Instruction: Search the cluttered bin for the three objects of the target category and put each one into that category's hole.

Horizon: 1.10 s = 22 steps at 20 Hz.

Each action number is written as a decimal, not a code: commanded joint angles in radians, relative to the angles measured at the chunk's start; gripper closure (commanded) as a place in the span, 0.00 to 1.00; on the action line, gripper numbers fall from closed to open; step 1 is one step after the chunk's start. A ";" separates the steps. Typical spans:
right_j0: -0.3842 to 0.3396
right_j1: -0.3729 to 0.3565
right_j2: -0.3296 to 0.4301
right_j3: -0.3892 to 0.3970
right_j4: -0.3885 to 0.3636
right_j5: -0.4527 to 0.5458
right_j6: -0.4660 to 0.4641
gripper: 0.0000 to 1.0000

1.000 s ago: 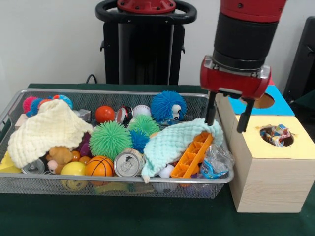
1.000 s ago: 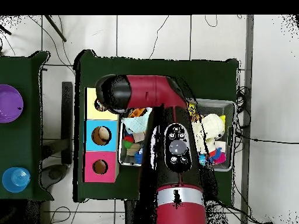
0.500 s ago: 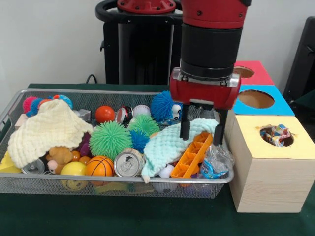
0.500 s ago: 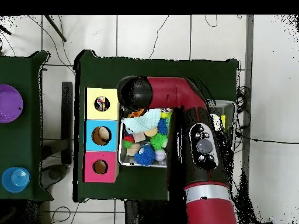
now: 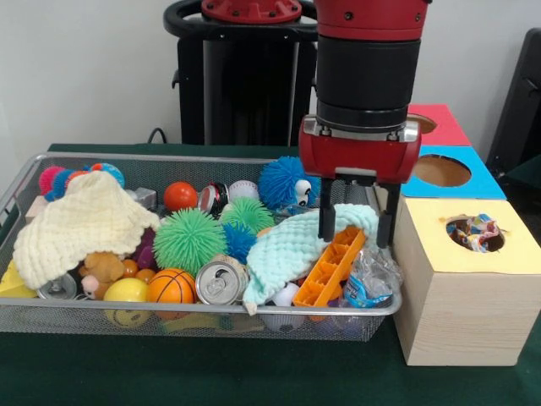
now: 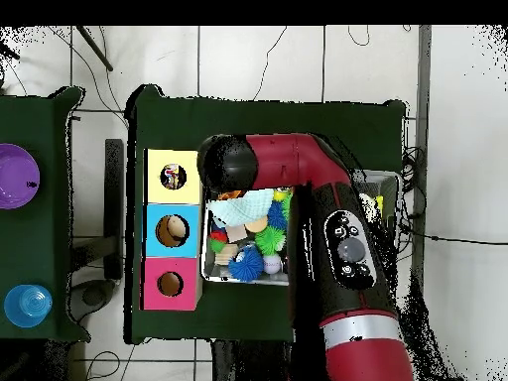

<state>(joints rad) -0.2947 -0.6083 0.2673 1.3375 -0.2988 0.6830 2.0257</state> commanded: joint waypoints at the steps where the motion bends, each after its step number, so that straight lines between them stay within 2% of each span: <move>1: -0.057 0.011 0.139 0.078 -0.085 -0.003 -0.300 0.00; 12: -0.114 0.040 0.203 0.068 -0.145 0.007 -0.300 0.00; 22: -0.137 0.055 0.242 0.049 -0.187 0.029 -0.289 0.00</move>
<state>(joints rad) -0.3993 -0.5981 0.4216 1.3375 -0.4194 0.6830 2.0257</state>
